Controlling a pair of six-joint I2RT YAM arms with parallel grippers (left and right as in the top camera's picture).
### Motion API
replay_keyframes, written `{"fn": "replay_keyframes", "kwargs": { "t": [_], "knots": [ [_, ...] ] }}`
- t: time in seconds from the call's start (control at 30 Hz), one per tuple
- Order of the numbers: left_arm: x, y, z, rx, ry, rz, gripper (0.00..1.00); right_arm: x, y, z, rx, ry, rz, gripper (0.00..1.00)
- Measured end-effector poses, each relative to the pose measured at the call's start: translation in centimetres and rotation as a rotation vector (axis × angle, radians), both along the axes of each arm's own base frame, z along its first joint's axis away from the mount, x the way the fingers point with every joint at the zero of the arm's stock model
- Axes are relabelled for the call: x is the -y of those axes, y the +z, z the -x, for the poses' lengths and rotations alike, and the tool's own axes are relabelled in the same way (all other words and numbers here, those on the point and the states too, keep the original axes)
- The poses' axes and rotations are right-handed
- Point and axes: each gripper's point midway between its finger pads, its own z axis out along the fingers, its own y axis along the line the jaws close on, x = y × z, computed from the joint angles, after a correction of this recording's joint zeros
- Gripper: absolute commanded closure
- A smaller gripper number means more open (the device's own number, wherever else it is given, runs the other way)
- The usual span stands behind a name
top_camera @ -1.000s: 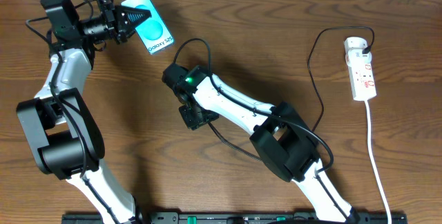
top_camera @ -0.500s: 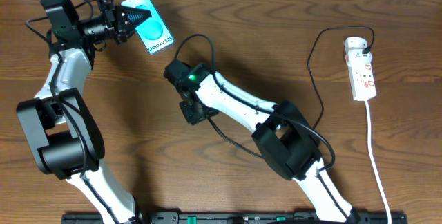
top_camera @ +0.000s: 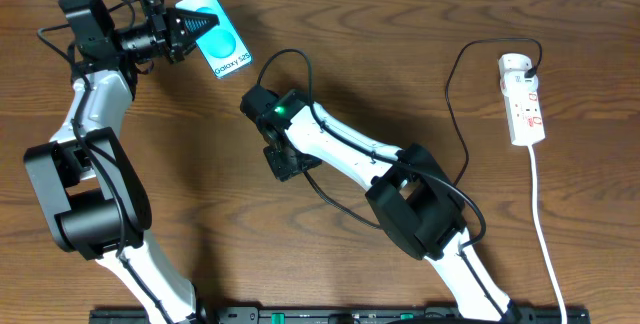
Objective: Plug charger to phone and switch on socket
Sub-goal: 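Close the right gripper on the black cable plug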
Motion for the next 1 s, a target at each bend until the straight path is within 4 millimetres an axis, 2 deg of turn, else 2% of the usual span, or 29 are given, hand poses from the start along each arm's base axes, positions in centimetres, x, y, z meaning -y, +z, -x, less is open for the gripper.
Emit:
{"fn": "replay_keyframes", "kwargs": {
  "t": [0.3,0.47,0.8,1.0],
  "knots": [
    [0.0,0.0,0.0,0.0,0.0,0.0,0.93,-0.9,0.1,-1.3,0.06,-0.001,-0.03,0.57],
    [0.0,0.0,0.0,0.0,0.0,0.0,0.93,-0.9,0.1,-1.4,0.064,-0.002,-0.031,0.59],
    [0.0,0.0,0.0,0.0,0.0,0.0,0.93,-0.7,0.0,-1.5,0.067,-0.002,-0.023,0.77],
    [0.0,0.0,0.0,0.0,0.0,0.0,0.93,-0.6,0.0,-1.4,0.064,-0.003,-0.018,0.84]
  ]
}}
